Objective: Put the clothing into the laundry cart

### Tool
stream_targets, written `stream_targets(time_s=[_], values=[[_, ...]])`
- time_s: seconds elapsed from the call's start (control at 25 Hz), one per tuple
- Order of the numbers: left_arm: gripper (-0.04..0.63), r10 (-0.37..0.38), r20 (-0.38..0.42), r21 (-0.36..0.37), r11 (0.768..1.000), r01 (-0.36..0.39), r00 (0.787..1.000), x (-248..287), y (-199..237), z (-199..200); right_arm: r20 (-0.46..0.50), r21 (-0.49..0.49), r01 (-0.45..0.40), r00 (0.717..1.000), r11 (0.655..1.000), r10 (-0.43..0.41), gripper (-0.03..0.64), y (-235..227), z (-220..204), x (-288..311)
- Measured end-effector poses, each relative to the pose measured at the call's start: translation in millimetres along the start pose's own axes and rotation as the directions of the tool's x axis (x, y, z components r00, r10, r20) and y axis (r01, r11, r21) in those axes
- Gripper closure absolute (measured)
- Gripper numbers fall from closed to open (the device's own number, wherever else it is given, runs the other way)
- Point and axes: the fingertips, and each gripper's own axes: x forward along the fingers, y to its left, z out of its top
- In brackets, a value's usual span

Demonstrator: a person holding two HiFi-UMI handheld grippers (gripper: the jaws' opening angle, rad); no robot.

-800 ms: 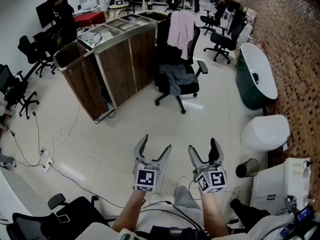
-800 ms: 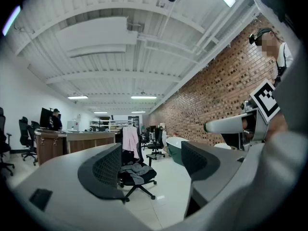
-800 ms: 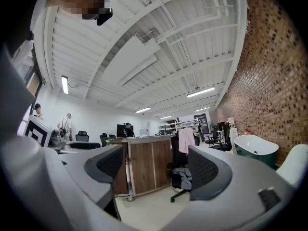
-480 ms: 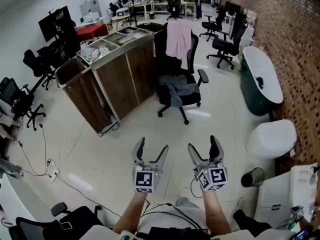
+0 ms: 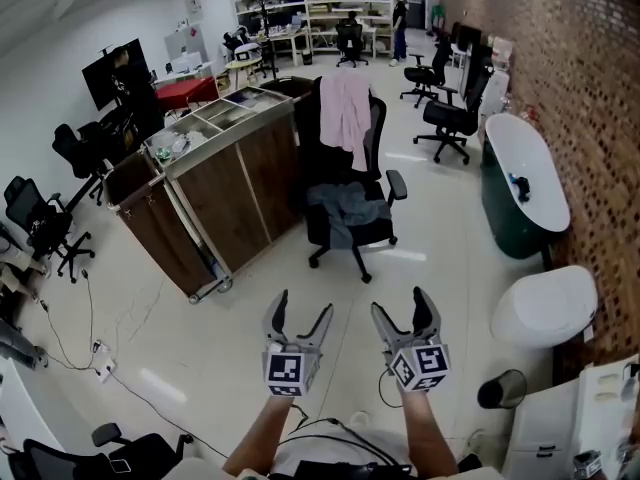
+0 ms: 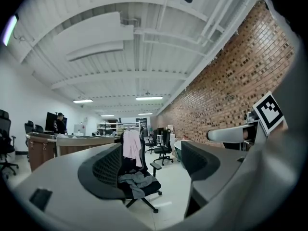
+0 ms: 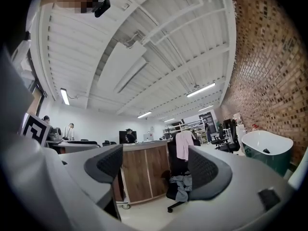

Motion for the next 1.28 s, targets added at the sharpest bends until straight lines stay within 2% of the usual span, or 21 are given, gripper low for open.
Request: stream_targets(time_s=[0.2, 0.36, 0.56, 0.84, 0.96, 1.04, 1.12, 1.28], values=[[0.221, 0.030, -0.031, 0.039, 0.999, -0.029, 0.999, 19, -9, -3, -0.039, 0.021, -0.017, 0.999, 1.000, 0.017, 0.175, -25, -17, 0], [0.221, 0.035, -0.071, 0.063, 0.998, -0.031, 0.997, 23, -11, -13, -0.099, 0.113, 0.005, 0.995, 0.994, 0.006, 0.175, -35, -53, -3], [0.221, 0.048, -0.097, 0.048, 0.998, -0.043, 0.994, 36, -8, -23, -0.144, 0.088, -0.006, 0.989, 0.996, 0.018, 0.175, -44, -78, 6], [0.221, 0.026, -0.091, -0.056, 0.998, -0.031, 0.996, 97, 1, -35, -0.140, 0.045, -0.006, 0.990, 0.999, 0.012, 0.175, -68, -74, 52], [0.221, 0.005, -0.061, -0.070, 0.997, -0.009, 0.998, 135, 15, -32, -0.111, 0.037, -0.002, 0.994, 0.999, 0.006, 0.175, -83, -64, 86], [0.221, -0.002, -0.046, -0.053, 0.999, 0.000, 0.999, 158, 31, -35, -0.077, 0.036, -0.006, 0.997, 0.999, 0.008, 0.175, -89, -52, 112], [0.221, 0.007, -0.031, -0.042, 0.999, -0.008, 0.999, 177, 50, -38, -0.068, -0.005, -0.008, 0.998, 1.000, 0.008, 0.186, -91, -42, 138], [0.221, -0.003, -0.013, -0.060, 0.998, 0.002, 1.000, 212, 76, -28, -0.108, -0.172, -0.041, 0.994, 0.984, 0.023, 0.186, -86, -39, 186]])
